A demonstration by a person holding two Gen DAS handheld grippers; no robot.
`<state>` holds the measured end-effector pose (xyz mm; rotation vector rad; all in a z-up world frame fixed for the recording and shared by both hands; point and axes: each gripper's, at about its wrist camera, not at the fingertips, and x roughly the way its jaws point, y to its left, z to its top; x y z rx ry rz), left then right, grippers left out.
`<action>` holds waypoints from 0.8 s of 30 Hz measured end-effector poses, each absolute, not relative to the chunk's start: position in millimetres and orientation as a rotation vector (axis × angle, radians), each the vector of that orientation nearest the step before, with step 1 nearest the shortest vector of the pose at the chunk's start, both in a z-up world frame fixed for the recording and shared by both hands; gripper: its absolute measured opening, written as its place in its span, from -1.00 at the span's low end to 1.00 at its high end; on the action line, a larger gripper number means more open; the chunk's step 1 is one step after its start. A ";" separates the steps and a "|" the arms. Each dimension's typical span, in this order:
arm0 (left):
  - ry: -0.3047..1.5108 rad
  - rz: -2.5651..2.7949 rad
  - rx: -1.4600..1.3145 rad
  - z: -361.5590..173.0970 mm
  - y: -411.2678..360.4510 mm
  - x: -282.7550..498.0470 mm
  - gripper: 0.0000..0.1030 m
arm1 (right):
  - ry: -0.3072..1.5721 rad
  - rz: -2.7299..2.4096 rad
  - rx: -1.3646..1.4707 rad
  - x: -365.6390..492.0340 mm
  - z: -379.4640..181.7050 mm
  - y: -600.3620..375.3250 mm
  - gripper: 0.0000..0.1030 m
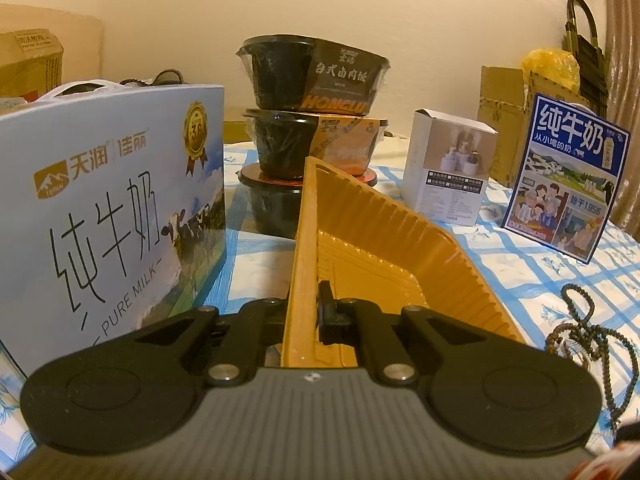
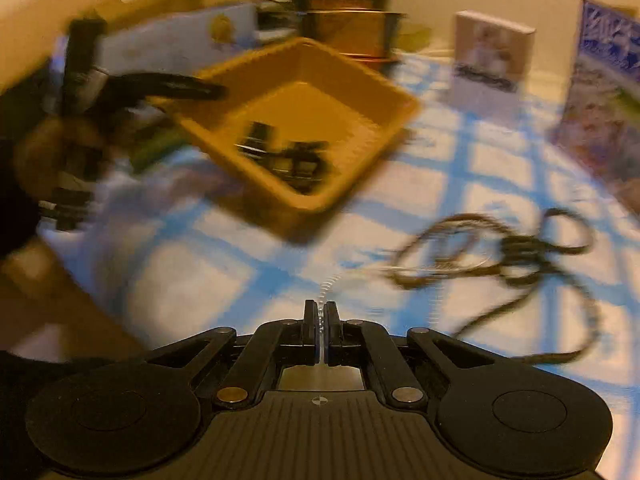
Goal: Organize jewelry
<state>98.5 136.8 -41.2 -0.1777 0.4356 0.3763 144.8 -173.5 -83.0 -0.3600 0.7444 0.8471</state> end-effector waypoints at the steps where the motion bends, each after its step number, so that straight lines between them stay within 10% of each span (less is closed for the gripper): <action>1: 0.434 0.375 -0.175 -41.0 136.3 98.2 -0.88 | 0.774 0.749 -0.377 156.0 -86.1 -181.4 -0.97; 9: 0.433 0.375 -0.177 -41.3 136.4 97.9 -0.88 | 0.797 0.259 -0.358 205.2 -72.9 -250.7 -0.96; 11: 0.434 0.376 -0.177 -41.4 136.4 97.9 -0.88 | 0.782 0.379 -0.209 207.0 -63.3 -246.1 -0.70; 13: 0.432 0.375 -0.176 -41.5 136.1 97.7 -0.88 | 0.761 0.498 -0.105 209.4 -57.1 -235.5 -0.02; 24: 0.439 0.367 -0.170 -40.3 137.3 99.3 -0.88 | 0.633 0.771 -0.510 287.9 -87.0 -151.7 -0.44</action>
